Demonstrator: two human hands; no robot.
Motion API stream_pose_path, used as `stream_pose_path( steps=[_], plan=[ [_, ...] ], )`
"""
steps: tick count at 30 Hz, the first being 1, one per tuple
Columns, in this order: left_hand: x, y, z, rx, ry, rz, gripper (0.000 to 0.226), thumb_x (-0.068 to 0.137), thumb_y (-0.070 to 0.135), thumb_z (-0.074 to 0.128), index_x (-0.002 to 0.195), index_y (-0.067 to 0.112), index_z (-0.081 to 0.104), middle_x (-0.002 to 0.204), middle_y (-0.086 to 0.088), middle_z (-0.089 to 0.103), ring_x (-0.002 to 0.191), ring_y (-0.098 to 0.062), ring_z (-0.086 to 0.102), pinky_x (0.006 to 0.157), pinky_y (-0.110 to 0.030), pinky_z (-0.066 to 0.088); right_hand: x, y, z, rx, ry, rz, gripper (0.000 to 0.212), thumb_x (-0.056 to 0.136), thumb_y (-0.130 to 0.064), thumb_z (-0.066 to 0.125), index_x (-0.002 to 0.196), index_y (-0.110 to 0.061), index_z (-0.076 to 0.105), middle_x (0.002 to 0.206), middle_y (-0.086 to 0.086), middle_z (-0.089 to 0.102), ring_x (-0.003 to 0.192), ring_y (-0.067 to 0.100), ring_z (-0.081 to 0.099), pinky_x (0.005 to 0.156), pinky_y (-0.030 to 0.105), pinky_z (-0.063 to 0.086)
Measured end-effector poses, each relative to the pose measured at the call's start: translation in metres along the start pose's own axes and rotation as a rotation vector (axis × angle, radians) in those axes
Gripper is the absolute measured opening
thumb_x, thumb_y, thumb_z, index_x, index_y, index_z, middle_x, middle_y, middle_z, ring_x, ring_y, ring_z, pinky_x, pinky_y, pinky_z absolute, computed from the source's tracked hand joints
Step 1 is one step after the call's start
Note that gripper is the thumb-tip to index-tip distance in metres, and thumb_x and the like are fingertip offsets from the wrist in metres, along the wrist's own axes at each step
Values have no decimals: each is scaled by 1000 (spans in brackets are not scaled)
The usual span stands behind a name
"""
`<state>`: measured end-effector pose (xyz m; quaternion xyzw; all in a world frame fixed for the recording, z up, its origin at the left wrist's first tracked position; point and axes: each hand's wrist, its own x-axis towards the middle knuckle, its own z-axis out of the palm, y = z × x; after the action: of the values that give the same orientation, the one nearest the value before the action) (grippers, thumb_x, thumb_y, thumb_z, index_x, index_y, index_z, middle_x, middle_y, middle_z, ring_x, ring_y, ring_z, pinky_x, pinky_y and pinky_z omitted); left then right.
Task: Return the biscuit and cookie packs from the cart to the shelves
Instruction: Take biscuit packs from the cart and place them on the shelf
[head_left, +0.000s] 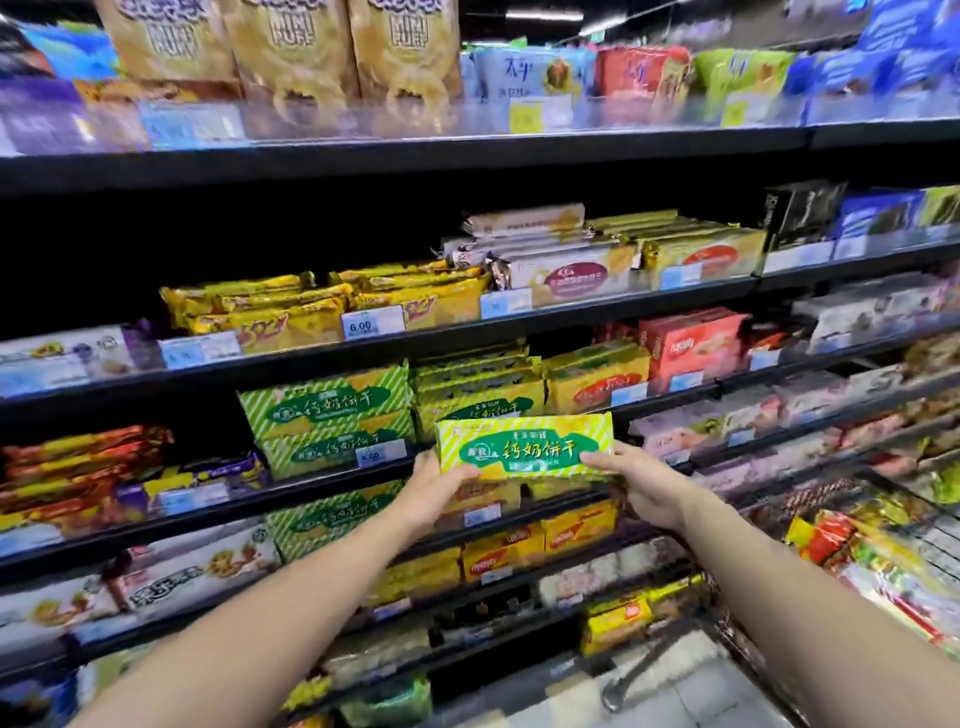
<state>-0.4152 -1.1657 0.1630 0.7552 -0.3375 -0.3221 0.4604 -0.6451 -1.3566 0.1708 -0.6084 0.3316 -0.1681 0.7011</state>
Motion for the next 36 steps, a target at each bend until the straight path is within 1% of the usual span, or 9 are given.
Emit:
stream_pose_path(
  steps=[2, 6, 9, 13, 23, 27, 30, 34, 36],
  plan=[
    [-2, 5, 6, 31, -1, -7, 108, 69, 68, 65, 153, 11, 27, 160, -6, 23, 144, -24, 34, 121, -45, 27, 7, -5, -13, -57, -58, -29, 42, 90, -15, 69, 130, -7, 62, 128, 9, 69, 121, 24, 62, 110, 37, 41],
    [-3, 12, 20, 140, 59, 62, 57, 87, 48, 73, 127, 32, 35, 145, -6, 39, 131, -20, 46, 119, -42, 32, 24, -12, -41, -139, -134, -71, 46, 88, -9, 72, 133, -10, 60, 127, 7, 70, 120, 19, 62, 106, 31, 40],
    [-9, 19, 34, 269, 137, 127, 59, 91, 40, 72, 139, 26, 42, 136, -3, 44, 128, -17, 45, 117, -34, 31, 32, -14, -56, -187, -162, -108, 52, 84, -7, 76, 133, -13, 59, 121, 4, 73, 119, 19, 64, 107, 31, 41],
    [-12, 28, 48, 297, 277, 109, 52, 89, 32, 75, 132, 15, 51, 127, -6, 53, 121, -21, 54, 108, -33, 40, 44, -20, -64, -307, -161, -176, 50, 78, -12, 84, 123, -22, 66, 106, -6, 77, 97, 5, 72, 76, 14, 50],
    [25, 48, 34, 438, 459, 144, 64, 93, 27, 71, 144, 1, 42, 148, -18, 44, 139, -30, 41, 117, -37, 31, 96, -50, -50, -431, -75, -367, 47, 72, -11, 89, 103, -38, 67, 90, -25, 75, 86, -11, 67, 65, 1, 46],
    [54, 54, 25, 365, 541, 157, 54, 90, 22, 75, 133, 3, 49, 130, -15, 58, 125, -31, 55, 105, -37, 43, 121, -67, -43, -472, -58, -418, 55, 75, -9, 88, 120, -31, 65, 93, -16, 76, 74, -7, 69, 59, 7, 47],
    [74, 50, 21, 394, 615, 146, 46, 89, 30, 74, 119, 1, 52, 108, -13, 60, 105, -36, 59, 80, -38, 47, 143, -73, -39, -497, -39, -445, 50, 76, -10, 86, 119, -25, 66, 80, -15, 75, 65, 1, 65, 52, 18, 48],
    [90, 48, 16, 372, 702, 149, 57, 89, 32, 75, 126, -4, 49, 84, -7, 52, 79, -23, 56, 66, -33, 36, 165, -85, -31, -552, -7, -415, 47, 74, -19, 89, 113, -13, 65, 103, 7, 74, 96, 26, 71, 88, 48, 58],
    [96, 50, 11, 381, 727, 124, 64, 90, 34, 73, 132, -6, 46, 82, -1, 48, 67, -11, 46, 56, -27, 30, 176, -90, -26, -553, 20, -382, 47, 72, -21, 91, 109, -4, 66, 104, 14, 73, 98, 31, 70, 91, 50, 57]
  ],
)
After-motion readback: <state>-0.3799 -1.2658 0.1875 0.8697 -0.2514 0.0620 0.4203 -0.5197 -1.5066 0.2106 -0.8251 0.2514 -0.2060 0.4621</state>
